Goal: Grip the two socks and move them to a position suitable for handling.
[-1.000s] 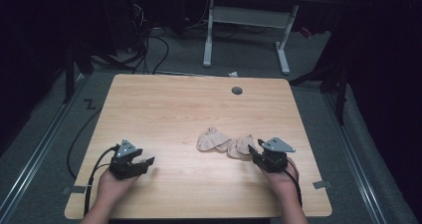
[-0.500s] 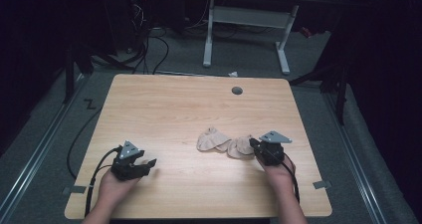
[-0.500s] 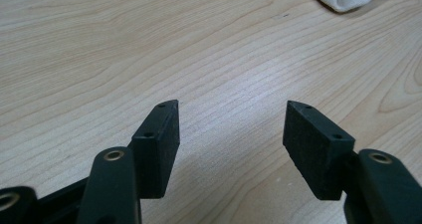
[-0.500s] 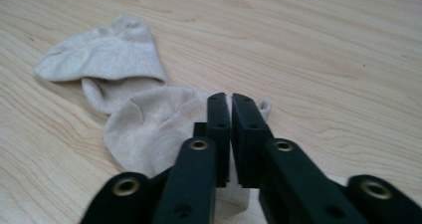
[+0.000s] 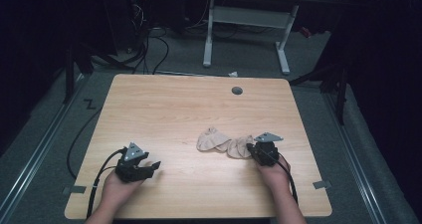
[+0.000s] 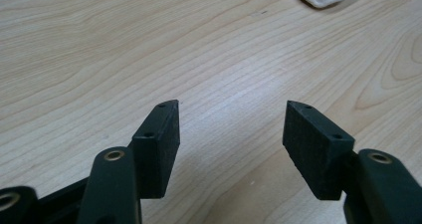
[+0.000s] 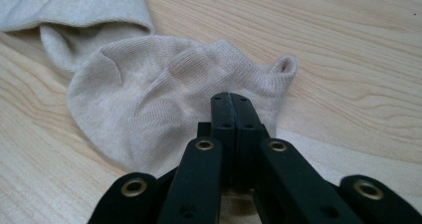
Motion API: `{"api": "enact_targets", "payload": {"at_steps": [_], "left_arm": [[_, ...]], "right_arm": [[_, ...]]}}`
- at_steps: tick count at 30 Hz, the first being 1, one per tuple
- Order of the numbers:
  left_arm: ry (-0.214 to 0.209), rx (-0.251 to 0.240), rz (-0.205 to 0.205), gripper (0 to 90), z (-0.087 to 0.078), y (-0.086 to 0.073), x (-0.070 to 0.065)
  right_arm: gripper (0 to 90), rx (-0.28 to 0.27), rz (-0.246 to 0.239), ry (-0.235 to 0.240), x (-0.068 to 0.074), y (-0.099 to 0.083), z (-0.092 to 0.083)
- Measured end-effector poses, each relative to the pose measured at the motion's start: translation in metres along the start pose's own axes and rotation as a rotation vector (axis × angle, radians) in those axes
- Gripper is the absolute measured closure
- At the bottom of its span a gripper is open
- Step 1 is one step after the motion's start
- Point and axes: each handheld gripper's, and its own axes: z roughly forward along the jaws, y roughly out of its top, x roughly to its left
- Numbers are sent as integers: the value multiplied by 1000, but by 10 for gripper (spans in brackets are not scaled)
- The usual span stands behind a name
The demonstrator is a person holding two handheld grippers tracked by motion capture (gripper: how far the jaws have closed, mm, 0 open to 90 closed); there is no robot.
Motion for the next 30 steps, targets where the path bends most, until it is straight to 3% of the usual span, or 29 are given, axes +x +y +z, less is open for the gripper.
{"api": "enact_targets", "payload": {"at_steps": [7, 13, 22, 27, 28, 30], "left_arm": [[-25, 3, -1, 406, 0, 3, -8], [-52, 4, 20, 408, 0, 7, -17], [-79, 1, 61, 409, -1, 11, -33], [-82, 0, 36, 410, -9, 9, -42], [-90, -14, 6, 413, -13, 5, -47], [-87, -10, 16, 419, -14, 3, -52]], "right_arm": [[900, 4, -29, 17, 8, -4, -6], [900, 10, -69, 55, 25, -11, -14], [900, 27, -86, 102, 49, -13, -20], [900, 28, -107, 121, 66, -11, -18], [900, 29, -118, 127, 70, -10, -18], [900, 27, -129, 141, 80, -9, -17]]}}
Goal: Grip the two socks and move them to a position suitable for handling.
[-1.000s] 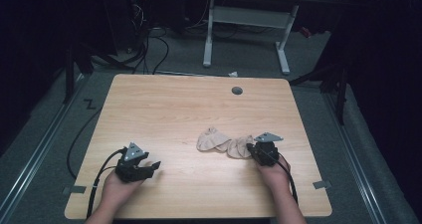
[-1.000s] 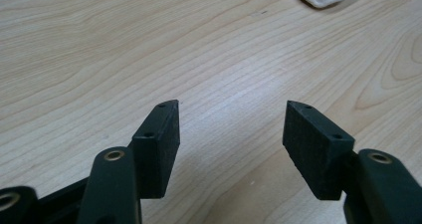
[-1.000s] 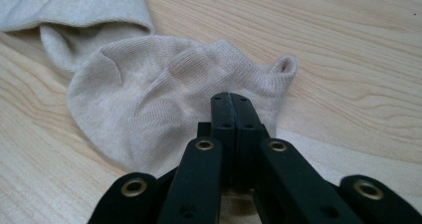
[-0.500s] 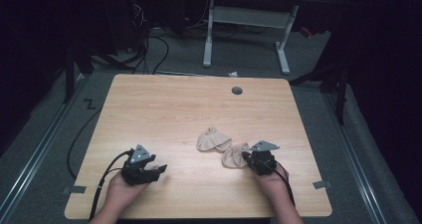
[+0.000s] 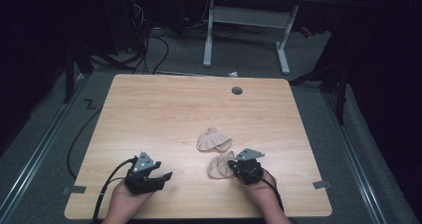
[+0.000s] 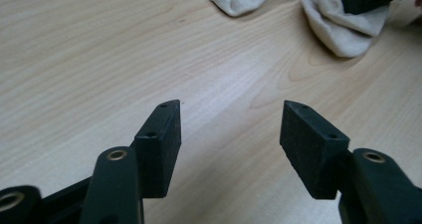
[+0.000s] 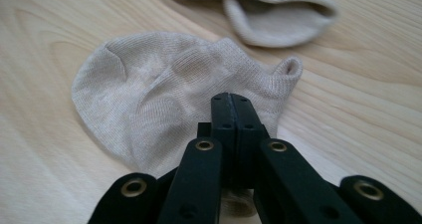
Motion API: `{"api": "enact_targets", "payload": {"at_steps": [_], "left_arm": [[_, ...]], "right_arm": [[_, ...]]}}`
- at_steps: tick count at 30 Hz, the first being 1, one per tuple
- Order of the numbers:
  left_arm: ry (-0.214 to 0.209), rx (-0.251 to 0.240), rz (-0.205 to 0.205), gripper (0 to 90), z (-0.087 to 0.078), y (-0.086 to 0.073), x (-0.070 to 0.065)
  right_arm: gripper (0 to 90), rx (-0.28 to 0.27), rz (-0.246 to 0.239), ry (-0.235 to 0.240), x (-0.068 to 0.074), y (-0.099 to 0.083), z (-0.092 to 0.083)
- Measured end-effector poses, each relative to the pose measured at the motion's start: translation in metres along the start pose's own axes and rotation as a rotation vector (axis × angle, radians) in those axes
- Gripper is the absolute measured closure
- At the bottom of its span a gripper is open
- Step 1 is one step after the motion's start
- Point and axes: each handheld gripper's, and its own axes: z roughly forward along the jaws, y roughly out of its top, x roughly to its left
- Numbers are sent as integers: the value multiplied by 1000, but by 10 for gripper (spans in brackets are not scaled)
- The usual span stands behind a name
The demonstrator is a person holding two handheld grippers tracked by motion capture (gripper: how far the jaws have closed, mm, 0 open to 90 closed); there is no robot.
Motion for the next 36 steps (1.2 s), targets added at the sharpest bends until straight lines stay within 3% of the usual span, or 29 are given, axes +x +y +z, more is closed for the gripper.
{"api": "enact_targets", "payload": {"at_steps": [3, 6, 13, 17, 20, 24, 27, 29, 32, 36], "left_arm": [[-4, 1, 22, 418, 3, 0, -5], [6, 2, 71, 428, 15, 2, -10], [-43, -11, 83, 484, 21, 5, -17], [-83, -24, 86, 581, 21, 7, -24], [-111, -34, 103, 695, 23, 9, -31], [-123, -10, 141, 805, 29, 10, -41], [-118, 3, 159, 835, 32, 9, -44], [-88, 35, 173, 848, 37, 8, -45], [-72, 65, 171, 865, 42, 5, -42], [-79, 69, 159, 867, 43, 5, -40]], "right_arm": [[900, 0, -26, 14, 12, 4, 4], [900, -1, -60, 32, 25, 10, 9], [900, -1, -130, 53, 53, 19, 17], [900, -6, -154, 69, 64, 21, 19], [900, -9, -172, 76, 69, 21, 19], [900, -11, -179, 80, 71, 21, 19], [900, -10, -176, 82, 70, 21, 19], [900, -11, -180, 83, 70, 20, 19], [900, -12, -183, 83, 70, 20, 19], [899, -11, -187, 79, 70, 21, 19]]}}
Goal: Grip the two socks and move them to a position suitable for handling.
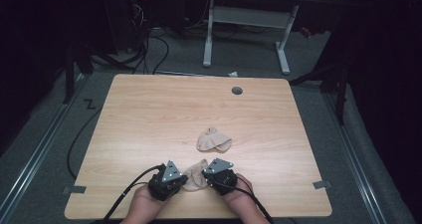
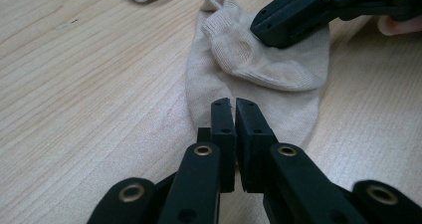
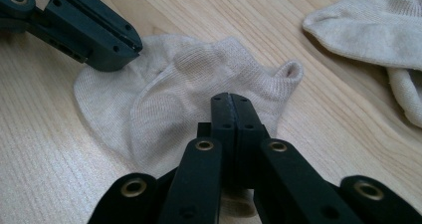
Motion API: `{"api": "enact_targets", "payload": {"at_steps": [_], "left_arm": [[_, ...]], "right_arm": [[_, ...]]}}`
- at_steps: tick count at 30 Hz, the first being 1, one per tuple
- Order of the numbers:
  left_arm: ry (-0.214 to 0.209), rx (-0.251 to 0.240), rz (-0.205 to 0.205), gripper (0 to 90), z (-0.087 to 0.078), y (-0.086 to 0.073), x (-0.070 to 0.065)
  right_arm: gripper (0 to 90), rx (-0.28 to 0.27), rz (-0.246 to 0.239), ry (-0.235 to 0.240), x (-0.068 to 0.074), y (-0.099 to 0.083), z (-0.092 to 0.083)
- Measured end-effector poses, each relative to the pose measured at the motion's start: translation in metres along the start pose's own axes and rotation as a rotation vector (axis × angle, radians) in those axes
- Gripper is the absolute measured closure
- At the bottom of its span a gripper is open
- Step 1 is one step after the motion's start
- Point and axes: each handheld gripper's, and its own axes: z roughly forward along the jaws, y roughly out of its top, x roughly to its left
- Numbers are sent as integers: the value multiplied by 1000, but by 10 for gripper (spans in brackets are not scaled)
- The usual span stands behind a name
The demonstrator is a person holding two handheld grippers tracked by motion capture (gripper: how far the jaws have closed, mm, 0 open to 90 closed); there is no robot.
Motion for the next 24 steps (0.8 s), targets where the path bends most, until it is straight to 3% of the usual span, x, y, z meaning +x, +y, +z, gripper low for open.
{"api": "enact_targets", "payload": {"at_steps": [2, 4, 7, 10, 16, 21, 24], "left_arm": [[-2, 1, 4, 866, 0, 0, 0], [-1, -5, 12, 862, 0, -1, 0], [-5, -6, 10, 859, 0, -1, 0], [-9, -4, 13, 848, 0, -2, 1], [-16, -6, 7, 843, 0, -2, 1], [-19, -6, 7, 840, 0, -2, 2], [-19, -5, 7, 838, 0, -2, 2]], "right_arm": [[897, -2, 2, -3, 0, 0, 0], [866, -43, 4, -3, 3, 3, -8], [825, -78, -26, 24, 13, 7, -14], [768, -74, -54, 62, 25, 8, -10], [648, -62, -85, 61, 32, 10, -4], [672, -36, -89, 37, 30, 8, -1], [839, -29, -78, 39, 27, 7, -1]]}}
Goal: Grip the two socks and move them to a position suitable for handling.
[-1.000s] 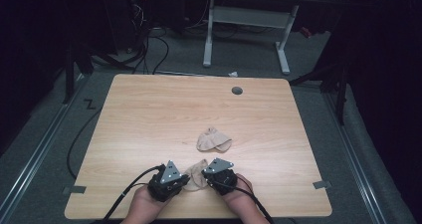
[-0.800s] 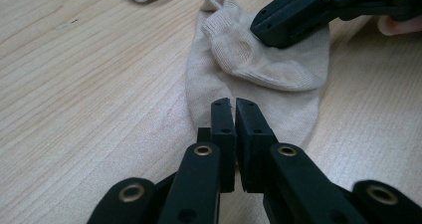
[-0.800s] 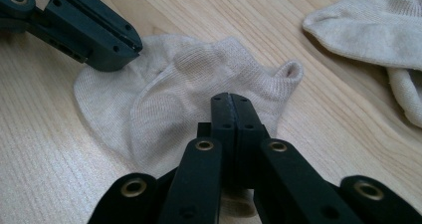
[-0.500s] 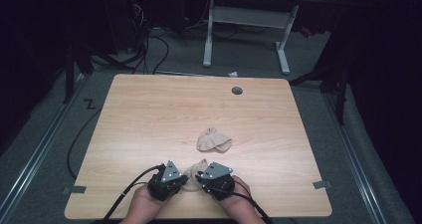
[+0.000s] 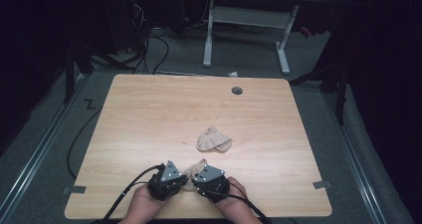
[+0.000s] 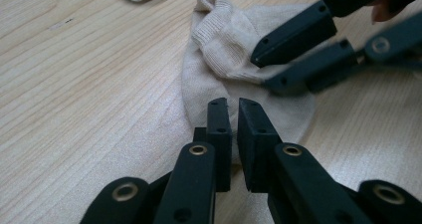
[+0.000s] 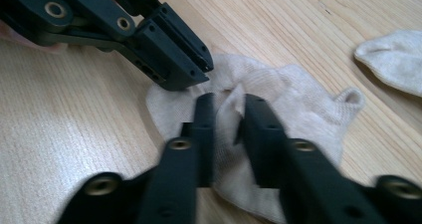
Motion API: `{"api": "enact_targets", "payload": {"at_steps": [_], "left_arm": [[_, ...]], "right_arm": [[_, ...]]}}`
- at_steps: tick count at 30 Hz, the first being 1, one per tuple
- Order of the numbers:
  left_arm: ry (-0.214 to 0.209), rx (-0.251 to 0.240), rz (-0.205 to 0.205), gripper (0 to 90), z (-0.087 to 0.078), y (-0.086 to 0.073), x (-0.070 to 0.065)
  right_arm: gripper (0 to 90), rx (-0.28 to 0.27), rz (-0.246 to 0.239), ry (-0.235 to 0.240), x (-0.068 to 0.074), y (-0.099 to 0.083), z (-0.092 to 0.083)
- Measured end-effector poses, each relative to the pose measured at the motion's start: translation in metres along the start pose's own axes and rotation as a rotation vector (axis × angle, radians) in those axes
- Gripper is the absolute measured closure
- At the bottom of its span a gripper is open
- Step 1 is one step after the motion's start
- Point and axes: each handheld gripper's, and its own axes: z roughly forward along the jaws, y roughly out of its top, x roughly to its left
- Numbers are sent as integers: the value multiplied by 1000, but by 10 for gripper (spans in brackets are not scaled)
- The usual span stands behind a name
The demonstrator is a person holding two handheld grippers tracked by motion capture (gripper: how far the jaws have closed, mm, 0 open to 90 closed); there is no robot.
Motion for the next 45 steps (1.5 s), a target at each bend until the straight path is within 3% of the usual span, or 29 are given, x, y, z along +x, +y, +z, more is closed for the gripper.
{"api": "enact_targets", "payload": {"at_steps": [8, 14, 26, 27, 30, 31, 32, 33, 36, 40, 42, 43, 45], "left_arm": [[-2, 1, 3, 835, 0, 0, 1], [9, 6, -3, 835, -2, 0, 6], [24, 8, -15, 827, -4, -2, 11], [17, 1, -42, 827, -3, -2, 10], [17, -5, -50, 826, -3, -3, 10], [25, 11, -15, 826, -5, -2, 13], [17, -2, -51, 825, -4, -3, 10], [20, -1, -43, 824, -4, -3, 11], [14, -13, -70, 822, -3, -3, 9], [13, -9, -68, 819, -3, -3, 10], [13, -17, -75, 817, -3, -3, 9], [16, -8, -55, 815, -3, -3, 11], [11, -17, -75, 814, -3, -3, 10]], "right_arm": [[862, -49, 28, -31, -6, 1, -12], [861, -74, 74, -75, -21, -6, -24], [859, -67, 166, -136, -50, -26, -39], [859, -67, 166, -136, -50, -26, -39], [841, -49, 205, -158, -61, -35, -41], [834, -46, 220, -166, -63, -36, -42], [832, -47, 228, -176, -67, -38, -43], [828, -44, 240, -185, -68, -39, -44], [826, -60, 258, -209, -76, -42, -48], [855, -70, 258, -190, -75, -41, -49], [880, -62, 242, -170, -73, -38, -44], [890, -48, 222, -154, -70, -36, -38], [891, -41, 213, -146, -69, -35, -35]]}}
